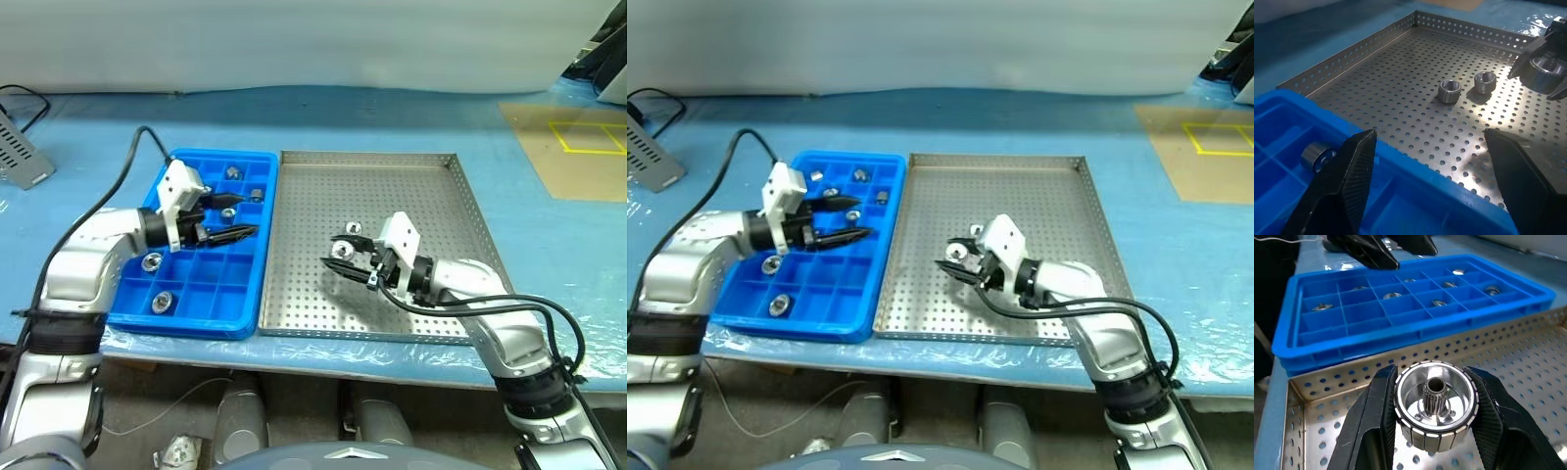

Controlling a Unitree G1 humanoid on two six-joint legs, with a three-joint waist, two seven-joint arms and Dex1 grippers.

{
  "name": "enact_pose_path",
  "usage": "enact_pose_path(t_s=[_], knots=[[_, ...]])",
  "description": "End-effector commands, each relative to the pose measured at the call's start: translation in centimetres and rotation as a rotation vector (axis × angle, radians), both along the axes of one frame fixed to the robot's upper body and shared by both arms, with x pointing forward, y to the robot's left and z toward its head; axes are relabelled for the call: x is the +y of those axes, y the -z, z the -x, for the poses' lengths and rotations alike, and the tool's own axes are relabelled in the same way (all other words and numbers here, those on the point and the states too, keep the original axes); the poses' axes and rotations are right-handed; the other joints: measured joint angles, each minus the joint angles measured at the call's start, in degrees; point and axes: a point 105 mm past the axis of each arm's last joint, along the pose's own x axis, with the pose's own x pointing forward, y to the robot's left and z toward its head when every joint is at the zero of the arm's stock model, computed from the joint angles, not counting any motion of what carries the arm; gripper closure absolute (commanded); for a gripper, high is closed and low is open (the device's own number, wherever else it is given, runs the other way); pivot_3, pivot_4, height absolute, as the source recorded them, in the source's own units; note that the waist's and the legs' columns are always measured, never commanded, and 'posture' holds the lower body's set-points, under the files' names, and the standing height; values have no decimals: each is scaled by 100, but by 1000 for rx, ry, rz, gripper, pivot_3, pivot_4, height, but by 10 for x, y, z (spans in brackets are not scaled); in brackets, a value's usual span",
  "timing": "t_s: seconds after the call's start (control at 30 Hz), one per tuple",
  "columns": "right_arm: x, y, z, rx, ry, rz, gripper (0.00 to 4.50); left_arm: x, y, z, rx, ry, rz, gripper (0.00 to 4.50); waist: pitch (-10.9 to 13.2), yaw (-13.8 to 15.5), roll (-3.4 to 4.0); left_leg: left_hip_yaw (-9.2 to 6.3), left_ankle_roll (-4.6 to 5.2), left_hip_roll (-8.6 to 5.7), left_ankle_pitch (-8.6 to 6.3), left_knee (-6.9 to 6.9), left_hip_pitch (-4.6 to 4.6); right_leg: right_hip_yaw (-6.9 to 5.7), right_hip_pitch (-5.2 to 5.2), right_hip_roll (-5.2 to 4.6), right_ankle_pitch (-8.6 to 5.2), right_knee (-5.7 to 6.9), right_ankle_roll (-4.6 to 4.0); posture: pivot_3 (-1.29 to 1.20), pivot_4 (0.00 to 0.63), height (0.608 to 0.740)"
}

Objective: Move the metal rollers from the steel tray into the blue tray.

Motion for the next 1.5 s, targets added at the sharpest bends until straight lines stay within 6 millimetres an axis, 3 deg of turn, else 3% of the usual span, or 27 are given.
enact_pose_path(t_s=[0.03, 0.13, 0.2, 0.27, 0.53, 0.77, 1.03, 1.2, 1.5], knots=[[13, -18, 1, -47, -114, -44, 2800, 26, -19, 7, -83, -159, 11, 785, 0, 58, -1, -1, -1, 0, 1, 0, 0, -1, -1, 0, 0, -1, 0, 158, 150, 740], [20, -24, -1, -58, -188, -49, 2800, 39, -18, 18, -95, -248, 6, 785, 0, 184, -1, -5, -4, 0, 3, -3, -1, -3, -4, 0, 0, 0, 0, 254, 150, 740], [51, -39, -39, -67, -208, -62, 2800, 49, -15, 28, -101, -324, 0, 785, 4, 220, -4, -7, -6, 1, 4, -8, 2, -4, -3, 0, -1, -1, 0, 310, 150, 740], [76, -47, -57, -72, -249, -54, 2800, 57, -12, 37, -104, -390, 4, 785, 7, 252, -3, -15, -17, 0, 10, -4, -2, -5, -24, -2, 5, 18, -9, 366, 150, 740], [123, -54, -68, -103, -386, -46, 2800, 68, -5, 69, -103, -566, 44, 785, 6, 778, -9, -30, -15, 9, 8, -40, -45, -37, -36, 0, -21, -11, -27, 507, 150, 740], [130, -44, -71, -89, -410, -24, 2800, 69, -3, 79, -83, -601, 61, 785, 6, 952, -8, -59, -18, 6, 10, -26, -73, -48, -56, 0, -21, 2, -26, 517, 150, 740], [128, -4, -64, -53, -393, 76, 2800, 63, -3, 69, -68, -553, 64, 785, 6, 1067, -8, -122, -37, 5, 21, -34, -50, -40, -50, 5, -20, 22, -24, 453, 150, 740], [141, 7, -55, -36, -370, 85, 2800, 56, -3, 60, -61, -507, 64, 785, 6, 998, -8, -121, -38, 3, 22, -31, -60, -37, -61, 10, -19, 20, -24, 412, 150, 740], [142, 18, -59, -30, -313, 111, 2800, 53, -3, 51, -55, -470, 61, 785, 5, 897, -9, -122, -41, 2, 23, -30, -54, -37, -52, 10, -19, 22, -23, 383, 150, 740]])
